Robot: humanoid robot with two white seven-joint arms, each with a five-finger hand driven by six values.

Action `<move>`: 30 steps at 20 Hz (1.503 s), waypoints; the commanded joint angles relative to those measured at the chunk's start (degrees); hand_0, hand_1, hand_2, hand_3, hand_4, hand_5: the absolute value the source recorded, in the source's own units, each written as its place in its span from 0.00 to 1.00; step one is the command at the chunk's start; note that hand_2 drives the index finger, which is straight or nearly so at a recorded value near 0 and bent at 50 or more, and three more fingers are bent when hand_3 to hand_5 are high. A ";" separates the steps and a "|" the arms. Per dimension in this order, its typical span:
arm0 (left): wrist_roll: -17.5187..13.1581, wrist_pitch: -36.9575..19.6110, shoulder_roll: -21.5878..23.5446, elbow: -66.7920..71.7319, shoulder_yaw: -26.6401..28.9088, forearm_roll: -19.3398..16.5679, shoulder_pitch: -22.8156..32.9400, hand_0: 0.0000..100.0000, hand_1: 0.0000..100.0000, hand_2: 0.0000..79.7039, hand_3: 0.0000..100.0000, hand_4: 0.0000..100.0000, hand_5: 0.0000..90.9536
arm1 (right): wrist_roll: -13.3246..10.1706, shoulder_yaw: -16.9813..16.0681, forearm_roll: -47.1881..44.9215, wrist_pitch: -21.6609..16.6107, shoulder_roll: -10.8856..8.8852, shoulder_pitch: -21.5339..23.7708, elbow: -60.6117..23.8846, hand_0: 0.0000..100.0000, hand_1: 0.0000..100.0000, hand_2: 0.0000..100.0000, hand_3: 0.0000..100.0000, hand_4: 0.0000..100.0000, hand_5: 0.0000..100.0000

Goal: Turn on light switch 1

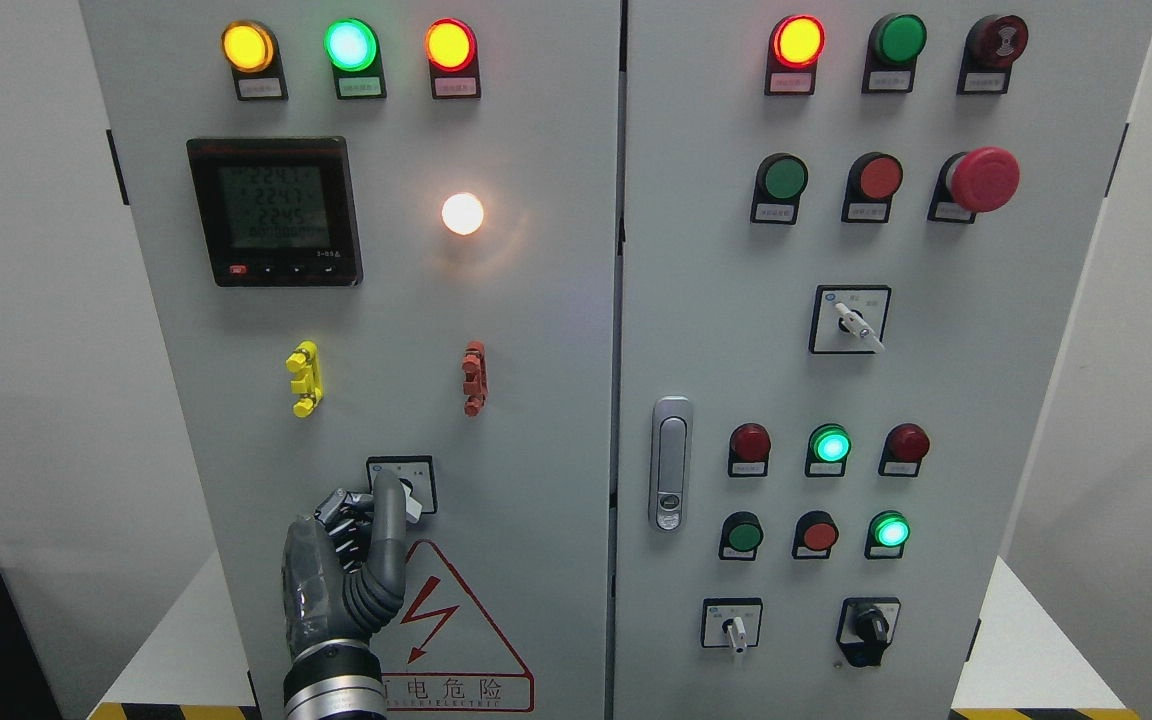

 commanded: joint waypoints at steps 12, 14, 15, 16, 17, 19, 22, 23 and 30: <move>-0.26 -0.55 0.18 -0.11 0.04 0.08 1.23 0.21 0.32 0.82 1.00 1.00 0.95 | 0.03 -0.05 0.00 0.00 0.01 0.00 0.00 0.00 0.00 0.00 0.00 0.00 0.00; -0.43 -0.72 0.27 -0.11 0.04 0.08 1.67 0.21 0.32 0.82 1.00 1.00 0.95 | 0.03 -0.05 0.00 0.00 0.01 0.00 0.00 0.00 0.00 0.00 0.00 0.00 0.00; -0.61 -0.81 0.27 -0.11 0.04 0.08 1.85 0.20 0.32 0.82 1.00 1.00 0.95 | 0.03 -0.05 0.00 0.00 0.01 0.00 0.00 0.00 0.00 0.00 0.00 0.00 0.00; -0.61 -0.90 0.27 -0.19 0.04 0.08 1.93 0.20 0.32 0.82 1.00 1.00 0.95 | 0.03 -0.05 0.00 0.00 0.01 0.00 0.00 0.00 0.00 0.00 0.00 0.00 0.00; -0.61 -0.90 0.27 -0.19 0.04 0.17 2.11 0.20 0.32 0.83 1.00 1.00 0.95 | 0.03 0.03 0.00 0.00 0.01 0.00 0.00 0.00 0.00 0.00 0.00 0.00 0.00; -0.61 -0.99 0.35 -0.28 -0.05 0.17 2.64 0.19 0.32 0.83 1.00 1.00 0.95 | 0.03 0.04 0.00 0.00 -0.08 0.00 0.00 0.00 0.00 0.00 0.00 0.00 0.00; -1.22 -1.25 0.44 -0.37 0.04 0.17 3.51 0.18 0.30 0.84 1.00 1.00 0.95 | 0.03 0.03 0.00 0.00 0.01 0.00 0.00 0.00 0.00 0.00 0.00 0.00 0.00; -1.40 -1.34 0.44 -0.37 0.04 0.17 3.69 0.17 0.30 0.85 1.00 1.00 0.96 | 0.03 0.04 0.00 0.00 0.01 0.00 0.00 0.00 0.00 0.00 0.00 0.00 0.00; -2.19 -6.87 0.71 -0.37 -0.48 0.17 5.80 0.00 0.26 0.88 1.00 1.00 0.96 | 0.03 0.03 0.00 0.00 0.01 0.00 0.00 0.00 0.00 0.00 0.00 0.00 0.00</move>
